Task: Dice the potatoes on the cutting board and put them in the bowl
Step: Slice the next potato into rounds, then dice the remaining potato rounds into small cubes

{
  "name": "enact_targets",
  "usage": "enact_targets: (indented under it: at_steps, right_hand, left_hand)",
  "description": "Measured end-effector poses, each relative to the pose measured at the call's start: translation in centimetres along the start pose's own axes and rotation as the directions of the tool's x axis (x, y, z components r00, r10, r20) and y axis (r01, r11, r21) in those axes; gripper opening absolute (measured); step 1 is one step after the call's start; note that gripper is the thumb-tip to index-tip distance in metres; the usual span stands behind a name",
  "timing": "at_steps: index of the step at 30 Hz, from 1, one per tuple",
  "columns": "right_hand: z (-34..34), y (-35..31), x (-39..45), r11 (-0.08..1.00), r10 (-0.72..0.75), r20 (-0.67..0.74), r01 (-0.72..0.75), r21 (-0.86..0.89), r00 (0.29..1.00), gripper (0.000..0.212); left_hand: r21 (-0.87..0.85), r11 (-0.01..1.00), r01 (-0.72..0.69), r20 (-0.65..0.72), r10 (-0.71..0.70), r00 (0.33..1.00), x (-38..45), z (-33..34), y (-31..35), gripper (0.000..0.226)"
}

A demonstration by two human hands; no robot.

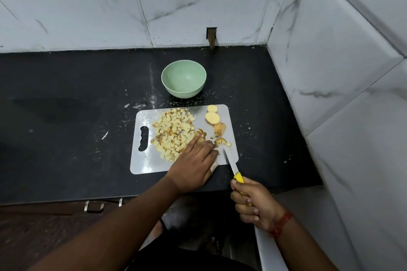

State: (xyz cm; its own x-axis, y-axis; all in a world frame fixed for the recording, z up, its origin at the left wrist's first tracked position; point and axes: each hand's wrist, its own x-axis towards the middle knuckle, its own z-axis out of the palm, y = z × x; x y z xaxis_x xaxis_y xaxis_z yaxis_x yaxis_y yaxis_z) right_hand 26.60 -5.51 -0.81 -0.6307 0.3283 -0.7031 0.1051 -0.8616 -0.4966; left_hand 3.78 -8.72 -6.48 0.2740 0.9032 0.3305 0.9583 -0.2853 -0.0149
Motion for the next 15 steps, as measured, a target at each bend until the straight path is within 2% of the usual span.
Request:
enact_targets:
  at_steps: [5,8,11,15]
  right_hand:
    - [-0.7,-1.0,-0.2,0.964,-0.027,0.159,-0.016,0.266,0.987,0.019]
    - [-1.1,-1.4,0.1,0.922,-0.154,0.219,0.06,0.384,0.964,0.021]
    - [-1.1,-2.2,0.4,0.886,-0.241,0.148,0.156,0.437,0.959,0.019]
    - [-0.4,-3.2,0.6,0.898,-0.261,0.056,0.221,0.381,0.964,0.023]
  left_hand:
    - [-0.016,0.998,-0.068,-0.001,0.068,0.998,0.2,0.0,0.2,0.036]
    - [-0.021,0.992,-0.121,0.015,0.121,0.993,0.7,-0.5,0.5,0.042]
    - [-0.028,0.984,-0.176,0.093,0.178,0.98,2.0,-0.8,1.1,0.054]
    - [0.035,0.981,-0.191,0.253,0.176,0.951,3.7,0.2,0.5,0.066]
